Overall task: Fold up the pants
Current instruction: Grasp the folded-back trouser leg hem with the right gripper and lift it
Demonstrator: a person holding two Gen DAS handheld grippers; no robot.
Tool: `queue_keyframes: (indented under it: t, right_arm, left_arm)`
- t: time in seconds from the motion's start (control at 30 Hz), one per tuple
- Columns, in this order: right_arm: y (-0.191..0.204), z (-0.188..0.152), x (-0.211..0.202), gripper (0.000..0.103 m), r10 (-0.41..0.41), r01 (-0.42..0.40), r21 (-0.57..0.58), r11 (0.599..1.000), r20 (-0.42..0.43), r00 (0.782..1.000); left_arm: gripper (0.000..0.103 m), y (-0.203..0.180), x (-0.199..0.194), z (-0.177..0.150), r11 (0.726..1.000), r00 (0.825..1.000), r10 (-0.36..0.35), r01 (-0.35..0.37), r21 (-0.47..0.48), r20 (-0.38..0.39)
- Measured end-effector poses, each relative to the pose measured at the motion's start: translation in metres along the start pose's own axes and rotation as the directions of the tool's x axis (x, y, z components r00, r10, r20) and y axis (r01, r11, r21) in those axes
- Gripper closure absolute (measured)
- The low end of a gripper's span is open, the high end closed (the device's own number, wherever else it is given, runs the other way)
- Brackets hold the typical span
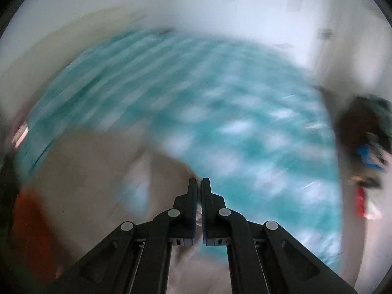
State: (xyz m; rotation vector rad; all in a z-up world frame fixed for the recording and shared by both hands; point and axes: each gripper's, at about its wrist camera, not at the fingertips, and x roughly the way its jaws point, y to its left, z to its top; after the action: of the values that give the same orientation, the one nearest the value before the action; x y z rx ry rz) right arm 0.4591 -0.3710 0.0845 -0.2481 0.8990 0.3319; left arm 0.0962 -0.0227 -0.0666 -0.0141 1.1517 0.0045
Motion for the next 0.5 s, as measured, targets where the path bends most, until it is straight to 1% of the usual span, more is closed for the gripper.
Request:
queue_keyframes:
  t: [0.03, 0.07, 0.1, 0.13, 0.17, 0.2, 0.23, 0.27, 0.3, 0.33, 0.37, 0.4, 0.43, 0.47, 0.5]
  right_arm:
    - [-0.038, 0.022, 0.016, 0.081, -0.104, 0.104, 0.065, 0.992, 0.004, 0.995]
    - [-0.081, 0.037, 0.035, 0.062, -0.291, 0.291, 0.124, 0.949, -0.018, 0.957]
    - [-0.104, 0.037, 0.047, 0.061, -0.424, 0.426, 0.132, 0.895, -0.046, 0.905]
    - [-0.117, 0.031, 0.055, 0.061, -0.474, 0.479, 0.13, 0.868, -0.07, 0.878]
    - [-0.131, 0.014, 0.067, 0.061, -0.484, 0.495, 0.156, 0.855, -0.104, 0.869]
    - [-0.137, -0.002, 0.074, 0.061, -0.457, 0.472, 0.199, 0.859, -0.119, 0.882]
    - [-0.14, -0.022, 0.082, 0.061, -0.408, 0.428, 0.249, 0.869, -0.13, 0.904]
    - [-0.138, -0.045, 0.093, 0.061, -0.341, 0.369, 0.291, 0.883, -0.144, 0.929]
    - [-0.133, -0.072, 0.108, 0.061, -0.266, 0.309, 0.334, 0.891, -0.167, 0.949]
    - [-0.128, -0.098, 0.126, 0.061, -0.19, 0.25, 0.383, 0.889, -0.187, 0.964]
    - [-0.128, -0.114, 0.139, 0.061, -0.136, 0.206, 0.422, 0.883, -0.191, 0.972]
    - [-0.124, -0.136, 0.156, 0.061, -0.054, 0.139, 0.488, 0.861, -0.185, 0.981]
    - [-0.122, -0.15, 0.17, 0.061, 0.007, 0.088, 0.538, 0.838, -0.172, 0.985]
    - [-0.118, -0.165, 0.19, 0.061, 0.071, 0.032, 0.597, 0.801, -0.149, 0.986]
    - [-0.119, -0.175, 0.203, 0.061, 0.099, 0.005, 0.632, 0.775, -0.129, 0.987]
  left_arm:
    - [0.001, 0.001, -0.002, 0.001, 1.0, 1.0, 0.009, -0.009, 0.0, 0.009]
    - [0.001, 0.004, -0.005, 0.0, 1.0, 1.0, 0.02, -0.02, -0.004, 0.019]
    - [0.001, 0.009, -0.006, -0.002, 0.999, 0.999, 0.034, -0.033, -0.017, 0.027]
    - [0.001, 0.013, -0.003, -0.003, 0.999, 0.999, 0.039, -0.039, -0.027, 0.026]
    - [0.001, 0.02, 0.005, -0.005, 0.998, 0.999, 0.046, -0.046, -0.051, 0.007]
    - [0.001, 0.025, 0.013, -0.005, 0.997, 0.999, 0.044, -0.045, -0.069, -0.015]
    - [0.001, 0.03, 0.023, -0.005, 0.995, 0.998, 0.035, -0.039, -0.092, -0.045]
    - [0.001, 0.033, 0.03, -0.004, 0.993, 0.997, 0.021, -0.029, -0.113, -0.069]
    - [0.001, 0.036, 0.038, -0.003, 0.99, 0.996, -0.007, -0.006, -0.14, -0.092]
    - [0.001, 0.037, 0.041, -0.002, 0.988, 0.994, -0.029, 0.013, -0.152, -0.103]
    - [0.001, 0.035, 0.043, 0.0, 0.987, 0.993, -0.047, 0.029, -0.156, -0.109]
    - [0.001, 0.032, 0.044, 0.002, 0.989, 0.993, -0.047, 0.031, -0.147, -0.107]
    - [0.001, 0.029, 0.043, 0.002, 0.991, 0.994, -0.038, 0.024, -0.135, -0.104]
    - [0.001, 0.026, 0.042, 0.003, 0.993, 0.995, -0.022, 0.011, -0.117, -0.098]
    - [0.001, 0.024, 0.041, 0.003, 0.994, 0.995, -0.007, -0.003, -0.107, -0.095]
